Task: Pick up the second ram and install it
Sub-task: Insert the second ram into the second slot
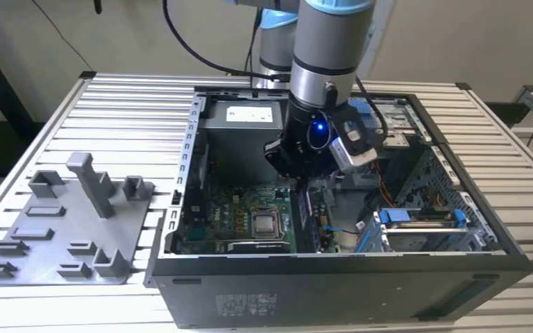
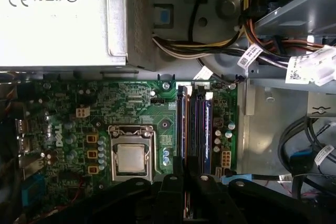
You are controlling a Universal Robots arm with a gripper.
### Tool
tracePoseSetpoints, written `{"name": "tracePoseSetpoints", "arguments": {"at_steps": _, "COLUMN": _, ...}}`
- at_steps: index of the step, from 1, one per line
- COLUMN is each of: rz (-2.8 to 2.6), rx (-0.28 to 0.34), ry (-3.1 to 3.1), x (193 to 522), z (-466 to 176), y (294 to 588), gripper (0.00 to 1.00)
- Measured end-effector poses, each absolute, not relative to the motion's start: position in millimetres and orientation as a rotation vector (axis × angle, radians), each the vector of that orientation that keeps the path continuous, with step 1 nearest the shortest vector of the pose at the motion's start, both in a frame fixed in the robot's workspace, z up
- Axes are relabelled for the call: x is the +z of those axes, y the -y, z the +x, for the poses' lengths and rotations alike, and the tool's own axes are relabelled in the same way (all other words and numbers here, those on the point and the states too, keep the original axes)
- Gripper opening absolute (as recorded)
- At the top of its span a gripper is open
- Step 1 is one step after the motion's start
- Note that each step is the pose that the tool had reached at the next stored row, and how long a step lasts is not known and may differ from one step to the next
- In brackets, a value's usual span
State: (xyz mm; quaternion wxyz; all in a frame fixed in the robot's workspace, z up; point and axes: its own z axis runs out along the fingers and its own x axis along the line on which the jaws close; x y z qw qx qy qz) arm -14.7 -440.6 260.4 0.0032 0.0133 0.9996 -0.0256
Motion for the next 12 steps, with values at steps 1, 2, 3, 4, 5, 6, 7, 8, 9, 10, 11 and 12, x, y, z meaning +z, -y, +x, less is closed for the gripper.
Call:
{"name": "tracePoseSetpoints", "arguments": {"at_steps": 1, "rz": 0.043, "rx": -0.082, "ry": -3.134, "x": 258.6, "z": -14.7, "y": 440.7, "gripper": 0.14}}
{"name": "tracePoseSetpoints", "arguments": {"at_steps": 2, "rz": 0.044, "rx": -0.082, "ry": -3.134, "x": 256.9, "z": -14.8, "y": 440.8, "gripper": 0.14}}
{"name": "tracePoseSetpoints", "arguments": {"at_steps": 3, "rz": 0.045, "rx": -0.083, "ry": -3.134, "x": 255.1, "z": -14.8, "y": 441.1, "gripper": 0.14}}
{"name": "tracePoseSetpoints", "arguments": {"at_steps": 4, "rz": 0.045, "rx": -0.083, "ry": -3.134, "x": 253.2, "z": -14.9, "y": 441.4, "gripper": 0.14}}
{"name": "tracePoseSetpoints", "arguments": {"at_steps": 5, "rz": 0.045, "rx": -0.083, "ry": -3.134, "x": 251.3, "z": -15.0, "y": 441.6, "gripper": 0.14}}
{"name": "tracePoseSetpoints", "arguments": {"at_steps": 6, "rz": 0.045, "rx": -0.084, "ry": -3.134, "x": 249.5, "z": -15.1, "y": 441.9, "gripper": 0.14}}
{"name": "tracePoseSetpoints", "arguments": {"at_steps": 7, "rz": 0.046, "rx": -0.084, "ry": -3.134, "x": 247.7, "z": -15.2, "y": 442.1, "gripper": 0.14}}
{"name": "tracePoseSetpoints", "arguments": {"at_steps": 8, "rz": 0.048, "rx": -0.085, "ry": -3.134, "x": 245.9, "z": -15.4, "y": 442.3, "gripper": 0.14}}
{"name": "tracePoseSetpoints", "arguments": {"at_steps": 9, "rz": 0.052, "rx": -0.086, "ry": -3.134, "x": 244.1, "z": -15.8, "y": 442.4, "gripper": 0.14}}
{"name": "tracePoseSetpoints", "arguments": {"at_steps": 10, "rz": 0.058, "rx": -0.088, "ry": -3.134, "x": 242.3, "z": -16.1, "y": 442.4, "gripper": 0.14}}
{"name": "tracePoseSetpoints", "arguments": {"at_steps": 11, "rz": 0.061, "rx": -0.090, "ry": -3.134, "x": 240.5, "z": -16.0, "y": 442.5, "gripper": 0.14}}
{"name": "tracePoseSetpoints", "arguments": {"at_steps": 12, "rz": 0.062, "rx": -0.092, "ry": -3.133, "x": 238.9, "z": -16.1, "y": 442.7, "gripper": 0.14}}
